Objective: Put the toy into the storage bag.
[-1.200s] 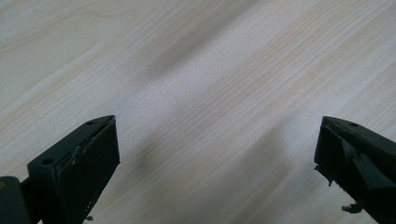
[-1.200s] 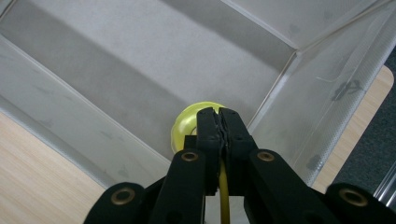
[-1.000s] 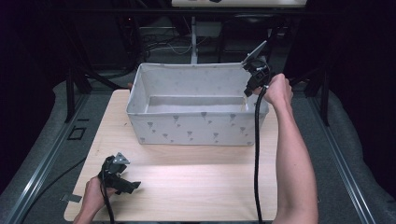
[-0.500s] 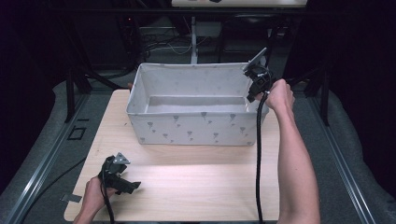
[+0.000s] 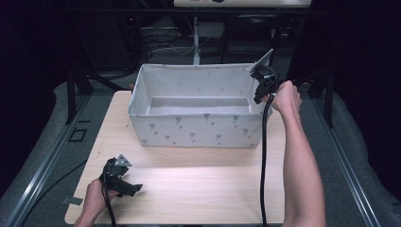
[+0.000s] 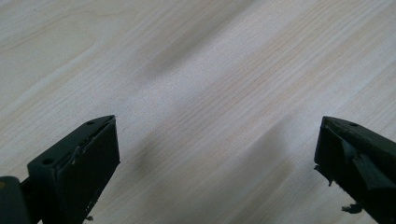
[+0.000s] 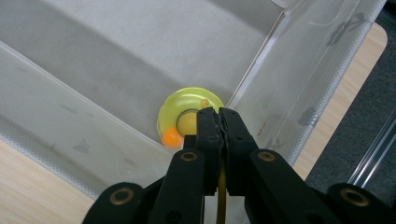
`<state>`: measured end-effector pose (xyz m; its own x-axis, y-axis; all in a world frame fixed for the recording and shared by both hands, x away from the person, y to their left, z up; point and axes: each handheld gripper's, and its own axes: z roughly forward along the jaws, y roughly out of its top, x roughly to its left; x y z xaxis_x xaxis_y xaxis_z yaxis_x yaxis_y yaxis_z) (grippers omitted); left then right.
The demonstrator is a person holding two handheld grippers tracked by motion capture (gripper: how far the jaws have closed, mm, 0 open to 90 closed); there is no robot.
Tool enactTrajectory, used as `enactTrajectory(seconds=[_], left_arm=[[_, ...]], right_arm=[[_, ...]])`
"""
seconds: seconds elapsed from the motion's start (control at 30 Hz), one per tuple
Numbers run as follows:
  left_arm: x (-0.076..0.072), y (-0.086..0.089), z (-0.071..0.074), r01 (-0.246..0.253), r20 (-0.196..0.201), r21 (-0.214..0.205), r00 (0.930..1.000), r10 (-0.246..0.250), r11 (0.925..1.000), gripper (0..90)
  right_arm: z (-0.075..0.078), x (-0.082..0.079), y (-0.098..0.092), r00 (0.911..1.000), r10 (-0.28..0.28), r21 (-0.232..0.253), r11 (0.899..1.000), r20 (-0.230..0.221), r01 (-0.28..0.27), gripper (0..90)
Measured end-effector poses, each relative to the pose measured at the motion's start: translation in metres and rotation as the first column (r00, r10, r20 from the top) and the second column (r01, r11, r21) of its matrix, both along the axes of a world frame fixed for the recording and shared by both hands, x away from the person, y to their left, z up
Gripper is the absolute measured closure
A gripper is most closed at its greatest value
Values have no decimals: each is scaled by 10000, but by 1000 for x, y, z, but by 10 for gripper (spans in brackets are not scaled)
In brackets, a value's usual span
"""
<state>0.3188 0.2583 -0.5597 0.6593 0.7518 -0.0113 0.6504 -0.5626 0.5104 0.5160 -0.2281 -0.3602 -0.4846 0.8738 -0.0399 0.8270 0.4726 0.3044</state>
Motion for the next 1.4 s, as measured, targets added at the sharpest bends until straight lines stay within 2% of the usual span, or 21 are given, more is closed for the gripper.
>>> enactTrajectory(seconds=[0.17,0.3,0.4,0.5,0.6,0.63,0.7,0.83,0.87,1.0,1.1,1.13,1.33,1.37,1.4], left_arm=[[0,0,0,-17,8,-17,10000,17,10000,2],[0,0,0,-8,8,-29,10000,8,10000,2],[0,0,0,-3,14,-33,10000,3,10000,2],[0,0,0,-1,6,-26,10000,1,10000,2],[0,0,0,14,-3,-17,10000,-14,10000,2],[0,0,0,14,-3,-17,10000,-14,10000,2],[0,0,0,24,5,-3,10000,-24,10000,2],[0,-1,0,13,55,30,10000,-13,10000,2],[0,-1,0,16,58,27,10000,-16,10000,2],[0,-1,0,7,57,32,10000,-8,10000,2],[-1,-2,0,-5,87,28,10000,4,10000,2],[-1,-2,0,1,96,37,10000,-2,10000,2],[-1,-2,0,-54,156,48,9999,54,10000,2],[-1,-2,0,-65,150,54,9999,64,10000,2],[-1,-2,0,-54,141,56,9999,53,10000,2]], right_arm=[[1,0,0,10000,-38,175,9998,-34,38,822],[5,-1,-2,9998,-215,597,9980,28,213,679],[11,-3,-2,9997,-238,698,9973,7,237,561],[15,-4,-1,9996,-262,827,9963,100,253,508],[25,-10,0,9993,-316,1073,9938,218,291,399],[25,-10,0,9993,-316,1073,9938,218,291,399],[34,-16,2,9991,-250,1182,9928,350,207,331],[42,-23,3,9995,-148,1332,9910,284,109,272],[48,-28,3,9995,-86,1343,9909,308,44,225],[59,-40,3,9997,96,1219,9925,204,-120,158],[64,-46,3,9996,196,1161,9930,208,-219,149],[68,-54,4,9992,377,1092,9932,153,-392,133],[77,-77,11,9964,765,963,9922,359,-796,95],[77,-77,11,9964,765,963,9922,359,-796,95],[79,-85,14,9949,910,911,9913,439,-947,84]])
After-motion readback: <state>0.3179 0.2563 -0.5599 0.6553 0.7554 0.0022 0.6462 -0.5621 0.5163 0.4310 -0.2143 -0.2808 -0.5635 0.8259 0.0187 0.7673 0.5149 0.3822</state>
